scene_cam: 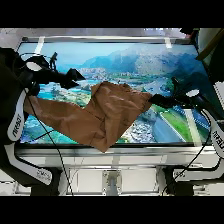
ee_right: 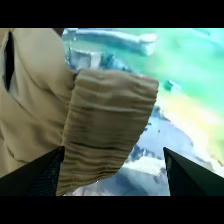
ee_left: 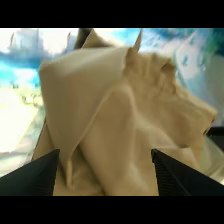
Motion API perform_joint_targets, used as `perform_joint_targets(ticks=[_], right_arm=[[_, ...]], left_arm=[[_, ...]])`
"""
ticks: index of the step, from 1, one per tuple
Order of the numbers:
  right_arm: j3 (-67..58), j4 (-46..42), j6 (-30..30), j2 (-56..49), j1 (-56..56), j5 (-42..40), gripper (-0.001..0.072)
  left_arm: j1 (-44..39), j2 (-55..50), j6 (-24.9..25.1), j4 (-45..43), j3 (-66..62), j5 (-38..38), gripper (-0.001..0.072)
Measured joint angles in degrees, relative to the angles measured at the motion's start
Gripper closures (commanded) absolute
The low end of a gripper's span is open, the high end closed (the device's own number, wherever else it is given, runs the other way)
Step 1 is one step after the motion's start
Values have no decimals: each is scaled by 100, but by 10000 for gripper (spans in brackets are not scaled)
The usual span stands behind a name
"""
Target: Fold the clothes and pants, and hang the long-sleeved shirts on hangers.
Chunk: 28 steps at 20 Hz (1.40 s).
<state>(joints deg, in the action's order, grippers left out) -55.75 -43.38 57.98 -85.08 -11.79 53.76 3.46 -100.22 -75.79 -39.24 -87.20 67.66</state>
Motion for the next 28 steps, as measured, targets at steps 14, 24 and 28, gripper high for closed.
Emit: perform_joint_targets(ticks=[14, 24, 28], right_arm=[[0, 107, 79, -4, 2, 365, 30], [0, 120, 111, -4, 2, 369, 30], [0, 125, 111, -4, 2, 363, 29]], left_arm=[[66, -739, 1228, -916, 0, 1036, 165], [-588, -1036, 1320, -977, 0, 1572, 352], [-780, -1058, 1327, -979, 0, 1569, 698]])
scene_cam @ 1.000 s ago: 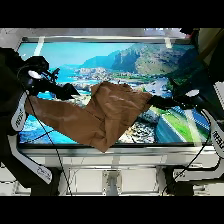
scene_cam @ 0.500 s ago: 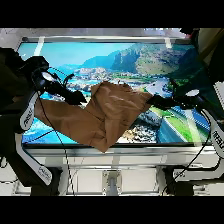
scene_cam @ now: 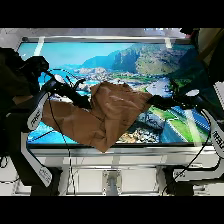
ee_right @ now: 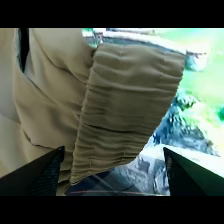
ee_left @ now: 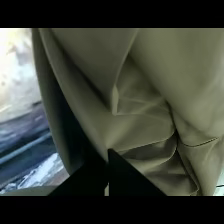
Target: Fold the clothes and pants, and hang the long-sleeved shirts on hangers.
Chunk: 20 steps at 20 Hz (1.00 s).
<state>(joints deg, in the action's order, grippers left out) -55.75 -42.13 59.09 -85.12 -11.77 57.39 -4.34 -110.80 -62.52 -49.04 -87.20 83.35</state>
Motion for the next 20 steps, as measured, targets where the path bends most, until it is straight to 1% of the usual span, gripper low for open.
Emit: perform_joint_targets(ticks=[5, 10, 11, 12, 13, 14, 17, 19, 20], right_arm=[[0, 55, -20, 0, 0, -334, 30], [0, 234, -221, -168, 72, -649, 36], [0, 302, -315, -245, 118, -654, 139], [0, 435, -461, -326, 177, -706, 321], [0, 610, -649, -396, 238, -734, 544], [-9, 780, -837, -439, 289, -726, 666], [-214, 1049, -1222, -437, 326, -415, 672], [-485, 955, -1257, -247, 205, 131, 672], [-651, 765, -1158, -79, 83, 450, 672]], left_arm=[[-50, -2, 4, -2, -2, -83, 698], [15, 2, -4, 0, -2, -114, 698], [24, 2, -4, 0, -2, -120, 698], [33, 2, -7, 2, -2, -120, 698], [44, 2, -11, 2, -7, -120, 699], [57, 7, -35, 2, -9, -120, 699], [199, 133, -186, 11, -72, -118, 700], [428, 361, -330, 15, -179, -118, 700], [605, 538, -380, 20, -247, -118, 700]])
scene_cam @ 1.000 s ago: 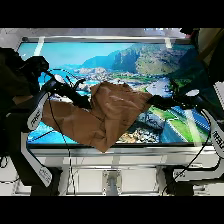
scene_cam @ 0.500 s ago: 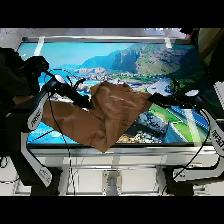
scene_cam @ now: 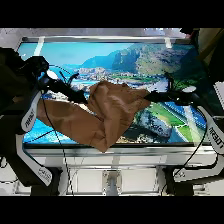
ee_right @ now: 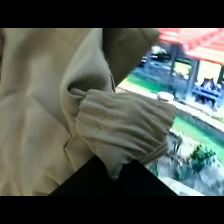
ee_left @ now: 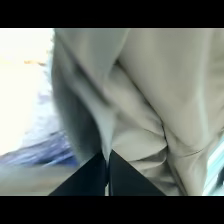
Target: Fold the clothes and pants, and hang the long-sleeved shirts on hangers.
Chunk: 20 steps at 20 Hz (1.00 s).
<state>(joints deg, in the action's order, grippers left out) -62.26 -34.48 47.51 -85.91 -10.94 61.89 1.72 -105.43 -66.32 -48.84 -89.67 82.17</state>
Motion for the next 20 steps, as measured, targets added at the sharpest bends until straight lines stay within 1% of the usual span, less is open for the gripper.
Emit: perform_joint_targets(ticks=[4, 7, 10, 13, 14, 17, 18, 20], right_arm=[[-756, -837, 647, 1045, -682, 1056, 672], [-1478, -1196, 1045, 1989, -1128, 1661, 672], [-2173, -1285, 1399, 2712, -1250, 1969, 672], [-2669, -1467, 1821, 3169, -1303, 2380, 673], [-2752, -1698, 1954, 3261, -1309, 2562, 673], [-2815, -2918, 2435, 3397, -1331, 2889, 673], [-2752, -3344, 2570, 3394, -1331, 2927, 674], [-2481, -3908, 2754, 3309, -1335, 2887, 674]], left_arm=[[955, 968, -214, -7, -162, 0, 700], [1705, 1818, -251, -15, -201, -74, 700], [2243, 2564, -341, -7, -219, -518, 700], [2492, 3091, -461, -59, -223, -1058, 701], [2531, 3200, -525, -160, -223, -1211, 701], [2608, 3355, -848, -876, -223, -1445, 701], [2621, 3357, -957, -1178, -223, -1453, 701], [2636, 3285, -1154, -1633, -223, -1530, 701]])
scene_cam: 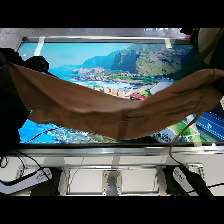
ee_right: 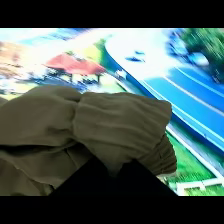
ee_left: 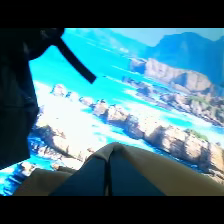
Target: Fold the clothes and pants, and hang the long-sleeved shirts on hangers.
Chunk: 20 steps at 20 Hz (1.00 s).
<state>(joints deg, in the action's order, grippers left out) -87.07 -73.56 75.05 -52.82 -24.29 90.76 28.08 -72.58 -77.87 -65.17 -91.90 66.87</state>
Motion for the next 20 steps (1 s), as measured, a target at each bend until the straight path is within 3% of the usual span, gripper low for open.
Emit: perform_joint_targets(ticks=[4, 8, 14, 15, 16, 17, 18, 20], right_arm=[[675, -168, 308, -695, 0, -935, 674], [885, -42, 916, -2024, -4, -2208, 674], [949, 1005, 1484, -3731, 11, -4059, 673], [949, 1113, 1604, -3864, 7, -4321, 673], [946, 1231, 1718, -3965, 7, -4597, 654], [916, 1338, 1803, -4037, 7, -4811, 497], [866, 1408, 1862, -4085, 4, -4957, 315], [673, 1512, 1941, -4144, -35, -5088, 315]], left_arm=[[-232, -483, -319, -378, 0, -435, 702], [-645, -1362, -861, -509, -72, -1344, 703], [-1327, -2946, -1399, -492, -909, -2435, 698], [-1384, -3169, -1541, -483, -1095, -2577, 670], [-1429, -3333, -1635, -457, -1244, -2664, 395], [-1462, -3460, -1663, -393, -1381, -2747, 105], [-1480, -3536, -1668, -341, -1497, -2811, 86], [-1451, -3602, -1657, -197, -1716, -2828, 89]])
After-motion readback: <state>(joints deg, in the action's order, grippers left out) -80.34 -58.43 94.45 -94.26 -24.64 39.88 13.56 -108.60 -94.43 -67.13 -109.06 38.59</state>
